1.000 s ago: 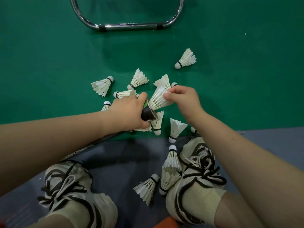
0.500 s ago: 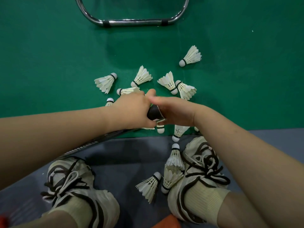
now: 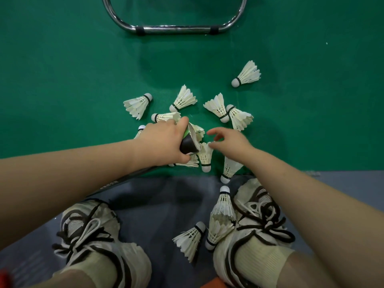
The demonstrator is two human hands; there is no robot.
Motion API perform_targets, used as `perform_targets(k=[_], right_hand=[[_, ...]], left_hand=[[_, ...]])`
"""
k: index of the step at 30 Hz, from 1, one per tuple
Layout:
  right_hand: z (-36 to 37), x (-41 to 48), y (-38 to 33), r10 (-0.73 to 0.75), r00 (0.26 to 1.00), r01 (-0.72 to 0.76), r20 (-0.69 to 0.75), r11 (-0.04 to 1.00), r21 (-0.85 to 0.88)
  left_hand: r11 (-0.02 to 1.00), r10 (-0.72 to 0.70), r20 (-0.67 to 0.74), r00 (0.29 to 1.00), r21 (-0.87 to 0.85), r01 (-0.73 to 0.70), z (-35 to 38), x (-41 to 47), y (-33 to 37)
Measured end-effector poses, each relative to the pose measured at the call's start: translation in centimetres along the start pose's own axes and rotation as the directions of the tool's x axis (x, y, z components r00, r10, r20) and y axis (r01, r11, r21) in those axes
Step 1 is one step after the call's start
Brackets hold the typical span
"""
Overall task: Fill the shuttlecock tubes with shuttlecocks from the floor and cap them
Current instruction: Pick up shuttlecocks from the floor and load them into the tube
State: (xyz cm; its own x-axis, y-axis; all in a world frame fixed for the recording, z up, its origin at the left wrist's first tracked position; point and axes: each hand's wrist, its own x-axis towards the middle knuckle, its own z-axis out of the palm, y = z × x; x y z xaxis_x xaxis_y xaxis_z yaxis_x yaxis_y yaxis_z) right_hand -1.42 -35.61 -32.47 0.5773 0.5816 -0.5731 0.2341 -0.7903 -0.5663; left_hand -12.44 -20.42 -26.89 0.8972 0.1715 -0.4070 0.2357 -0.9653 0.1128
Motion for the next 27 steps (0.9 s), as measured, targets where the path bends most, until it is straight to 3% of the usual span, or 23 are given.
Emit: perform_targets(k=[2,4,10,13,16,19,22,24,27], right_hand=[[1.3,0.6,0.3,-0.048,0.999,0.051,0.021,0.973,-0.225],[2.0,1.1,0.3,-0.059,0.998,0.047,-0.037,0.964,-0.261],[0.9,1.0,0.5,0.060,0.981,-0.025,-0.182,0.981,0.190],[0.1,1.1,0.6,0.135,0.945,-0.042,-0.298,0.953,0.299],[0.0,1.5,0.5,0.246,0.916,-0.055,-0.318,0.860,0.507],[0.1,1.6,0.5,0.253,0.935,-0.033,-0.249,0.761,0.648],[-0.5,0.9,1.2,0.193,0.950,-0.073,-0.247,0.902,0.426],[-1.1,0.2,1.9,0.143,0.984,-0.124,-0.104,0.977,0.171],[-1.0,-0.6,2.9,0.214,0.967,-0.180,0.138,0.958,-0.224]], left_hand=[[1.000,-0.001,-0.001,1.000,-0.007,0.001,0.1,0.2,0.0],[1.000,-0.004,0.000,1.000,-0.007,0.004,0.0,0.3,0.0],[1.000,-0.021,-0.018,1.000,0.004,0.021,0.0,0.5,-0.6],[1.000,-0.023,-0.022,1.000,0.007,0.023,0.1,0.5,-0.7],[1.000,-0.013,-0.008,1.000,0.012,0.013,0.3,0.4,-0.4],[1.000,-0.019,0.006,1.000,0.007,0.019,0.3,0.3,-0.3],[1.000,-0.023,0.004,1.000,0.000,0.023,0.1,0.4,-0.2],[1.000,-0.026,-0.002,1.000,-0.001,0.026,0.1,0.4,-0.2],[1.000,-0.029,0.005,1.000,0.004,0.029,0.0,0.6,0.1]])
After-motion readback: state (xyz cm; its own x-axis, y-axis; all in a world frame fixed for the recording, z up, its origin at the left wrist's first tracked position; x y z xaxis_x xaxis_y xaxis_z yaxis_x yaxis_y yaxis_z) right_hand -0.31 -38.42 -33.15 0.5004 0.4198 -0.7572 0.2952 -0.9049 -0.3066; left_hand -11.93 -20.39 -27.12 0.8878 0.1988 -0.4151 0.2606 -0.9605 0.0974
